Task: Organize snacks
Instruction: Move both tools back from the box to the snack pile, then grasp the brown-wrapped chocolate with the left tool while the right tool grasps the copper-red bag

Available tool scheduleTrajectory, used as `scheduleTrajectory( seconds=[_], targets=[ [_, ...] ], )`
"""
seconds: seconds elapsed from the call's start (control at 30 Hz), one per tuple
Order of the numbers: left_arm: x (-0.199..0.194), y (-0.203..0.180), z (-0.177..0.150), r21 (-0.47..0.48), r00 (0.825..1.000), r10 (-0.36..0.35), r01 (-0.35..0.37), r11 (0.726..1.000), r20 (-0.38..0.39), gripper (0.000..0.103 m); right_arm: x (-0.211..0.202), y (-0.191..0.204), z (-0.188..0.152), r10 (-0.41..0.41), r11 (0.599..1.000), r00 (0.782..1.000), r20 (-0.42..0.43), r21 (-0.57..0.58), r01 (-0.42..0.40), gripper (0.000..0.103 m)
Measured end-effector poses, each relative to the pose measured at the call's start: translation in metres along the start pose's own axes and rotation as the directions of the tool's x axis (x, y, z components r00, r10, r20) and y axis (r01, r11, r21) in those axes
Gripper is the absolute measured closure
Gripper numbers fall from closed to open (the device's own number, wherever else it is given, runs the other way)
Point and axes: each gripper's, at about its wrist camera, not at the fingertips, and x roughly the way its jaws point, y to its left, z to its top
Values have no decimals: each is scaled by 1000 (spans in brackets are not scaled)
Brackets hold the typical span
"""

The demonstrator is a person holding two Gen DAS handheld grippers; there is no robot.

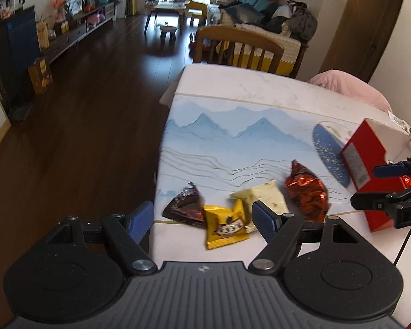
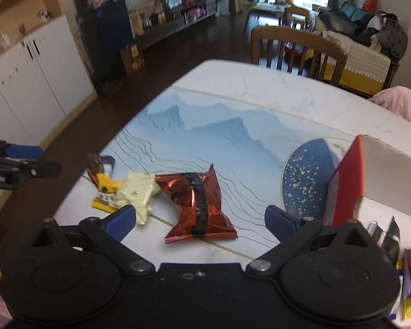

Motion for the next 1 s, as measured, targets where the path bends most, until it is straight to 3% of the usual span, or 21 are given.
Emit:
scheduleTrajectory(
  seconds=[0.17,0.4,0.57,0.63,0.7,0.93,1.0],
  targets=[
    [32,18,4,-78,998,8,-12,997,-54,25,31,0,4,-6,1000,998,-64,-18,4,7],
    [66,30,11,-160,993,-35,16,987,-116,25,59,0,14,8,999,992,-127,-36,-13,9],
    [80,28,12,-163,988,-44,19,986,-146,26,78,-4,17,7,999,986,-164,-44,-14,12],
    [83,28,11,-163,988,-41,16,986,-148,30,84,-5,17,9,999,985,-172,-45,-17,15],
    [86,29,11,-167,987,-40,13,986,-157,40,90,-7,17,16,999,983,-183,-31,-22,16],
    [94,28,8,-186,983,-26,-8,983,-181,48,100,-8,15,38,999,980,-193,-2,-39,26],
    [96,28,7,-193,981,-24,-13,981,-191,59,101,-6,15,42,999,981,-189,-1,-43,32]
  ],
)
